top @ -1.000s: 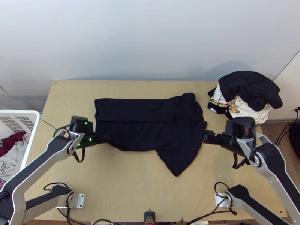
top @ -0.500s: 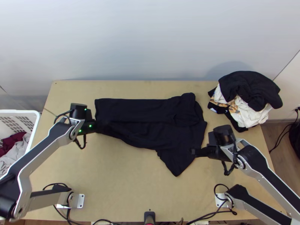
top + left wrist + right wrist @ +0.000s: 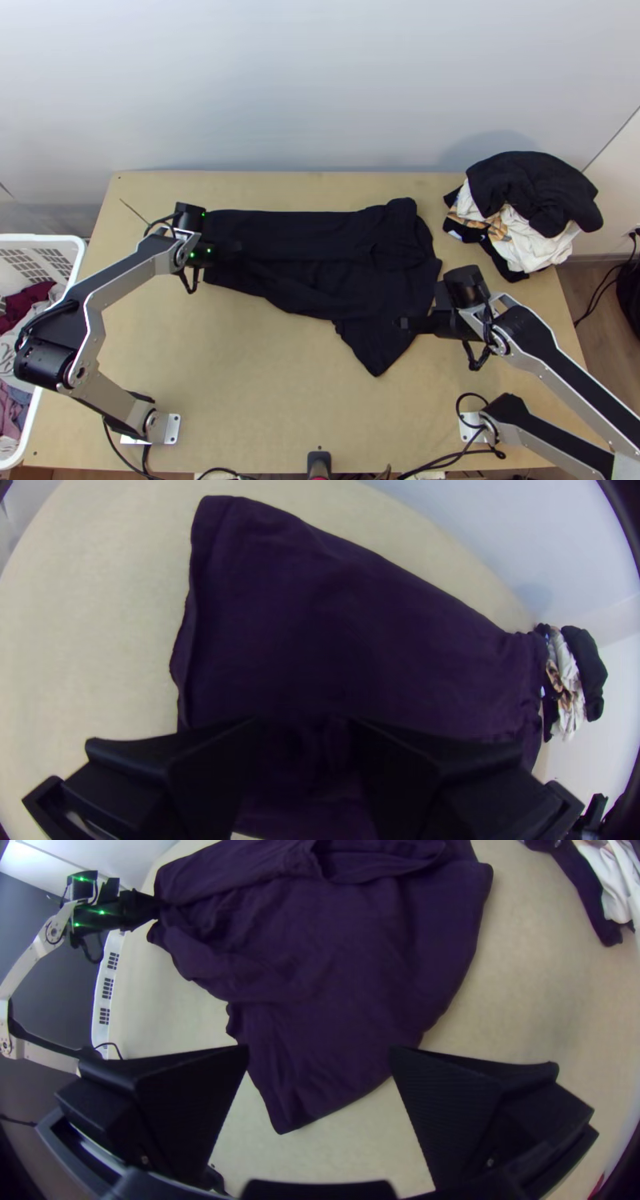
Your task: Fold the t-shirt
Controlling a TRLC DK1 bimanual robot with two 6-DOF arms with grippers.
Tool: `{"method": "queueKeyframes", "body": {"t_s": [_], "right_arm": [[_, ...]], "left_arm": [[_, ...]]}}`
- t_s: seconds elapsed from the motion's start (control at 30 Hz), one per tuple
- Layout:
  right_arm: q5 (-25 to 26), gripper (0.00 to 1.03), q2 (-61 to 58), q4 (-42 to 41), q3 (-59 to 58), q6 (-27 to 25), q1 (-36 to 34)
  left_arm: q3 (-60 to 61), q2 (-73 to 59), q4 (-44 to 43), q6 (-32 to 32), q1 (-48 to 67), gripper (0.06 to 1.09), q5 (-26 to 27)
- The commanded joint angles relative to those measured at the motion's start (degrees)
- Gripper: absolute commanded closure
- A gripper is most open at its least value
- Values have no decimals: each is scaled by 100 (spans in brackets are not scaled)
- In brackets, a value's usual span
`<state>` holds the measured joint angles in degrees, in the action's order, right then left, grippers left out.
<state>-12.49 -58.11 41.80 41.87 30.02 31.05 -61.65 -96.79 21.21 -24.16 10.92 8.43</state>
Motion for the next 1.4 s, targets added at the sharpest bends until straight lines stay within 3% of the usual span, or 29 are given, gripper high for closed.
{"method": "queueKeyframes", "body": {"t_s": [0.0,0.17,0.57,0.8,1.3,1.37], "right_arm": [[-17,7,-175,-128,32,65,-90],[-8,7,-430,-172,164,13,-134],[-17,7,-535,-295,94,83,-196],[-17,7,-737,-392,155,153,-73],[-17,7,-834,-348,348,188,-134],[-17,7,-834,-304,340,180,-169]], "left_arm": [[4,82,278,518,-143,38,45],[39,47,313,834,-213,38,221],[-225,1198,1016,808,-143,38,485],[-5,864,1008,852,-125,38,572],[531,486,217,448,-19,38,511],[540,424,120,412,-11,42,511]]}}
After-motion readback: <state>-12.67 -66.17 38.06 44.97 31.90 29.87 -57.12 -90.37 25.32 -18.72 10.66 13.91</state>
